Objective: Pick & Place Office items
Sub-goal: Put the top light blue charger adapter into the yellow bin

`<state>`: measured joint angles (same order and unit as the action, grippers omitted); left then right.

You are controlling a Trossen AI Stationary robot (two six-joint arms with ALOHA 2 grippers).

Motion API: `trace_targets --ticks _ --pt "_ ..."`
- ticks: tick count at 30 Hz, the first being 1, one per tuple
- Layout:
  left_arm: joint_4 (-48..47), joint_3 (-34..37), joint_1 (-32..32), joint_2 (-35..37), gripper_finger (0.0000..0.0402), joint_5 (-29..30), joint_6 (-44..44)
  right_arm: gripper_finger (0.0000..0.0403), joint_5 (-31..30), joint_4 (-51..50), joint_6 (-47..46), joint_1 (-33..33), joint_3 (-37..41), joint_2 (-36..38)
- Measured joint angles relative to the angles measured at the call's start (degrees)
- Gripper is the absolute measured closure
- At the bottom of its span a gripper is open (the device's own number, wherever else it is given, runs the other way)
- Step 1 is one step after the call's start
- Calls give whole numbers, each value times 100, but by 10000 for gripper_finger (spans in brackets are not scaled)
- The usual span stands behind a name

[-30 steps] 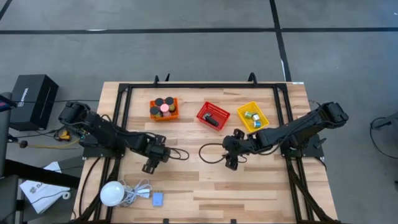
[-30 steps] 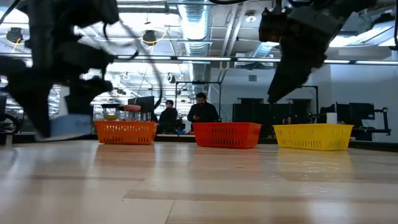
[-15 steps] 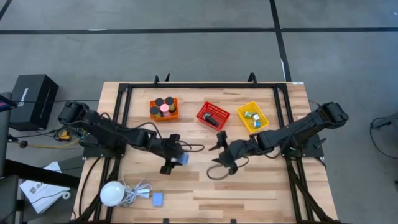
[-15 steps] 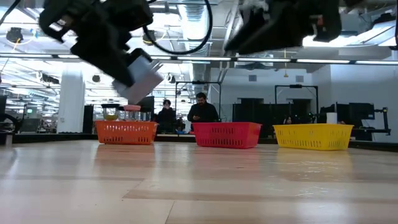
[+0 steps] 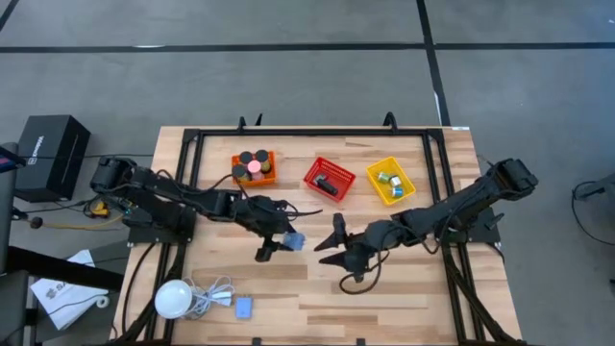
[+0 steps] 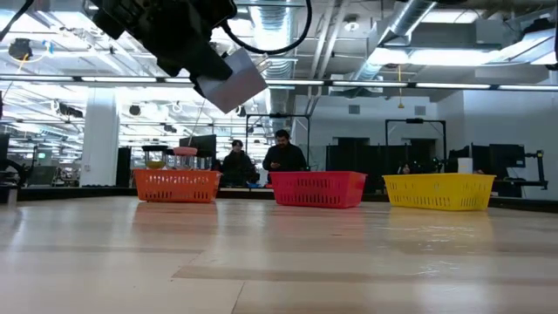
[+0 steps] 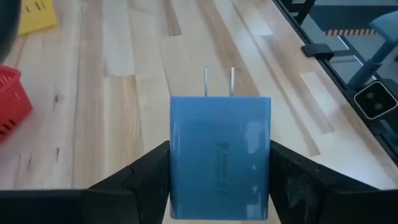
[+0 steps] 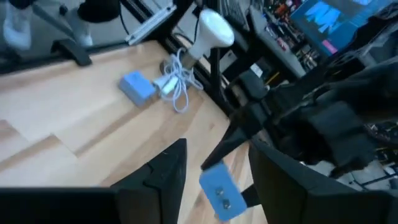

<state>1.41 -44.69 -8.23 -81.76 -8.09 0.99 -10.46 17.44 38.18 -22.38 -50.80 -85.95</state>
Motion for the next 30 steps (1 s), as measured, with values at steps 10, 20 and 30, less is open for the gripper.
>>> trace_targets --ticks 10,20,30 --pt "129 -2 3 0 180 -90 96 200 -381 -10 1144 131 -893 -1454" --pt "158 -2 -8 0 187 -258 172 163 -1210 -1356 1435 45 -1864 -1937" --pt "368 -2 -8 0 186 -580 250 163 -1148 -1494 1437 264 -1889 -1933"
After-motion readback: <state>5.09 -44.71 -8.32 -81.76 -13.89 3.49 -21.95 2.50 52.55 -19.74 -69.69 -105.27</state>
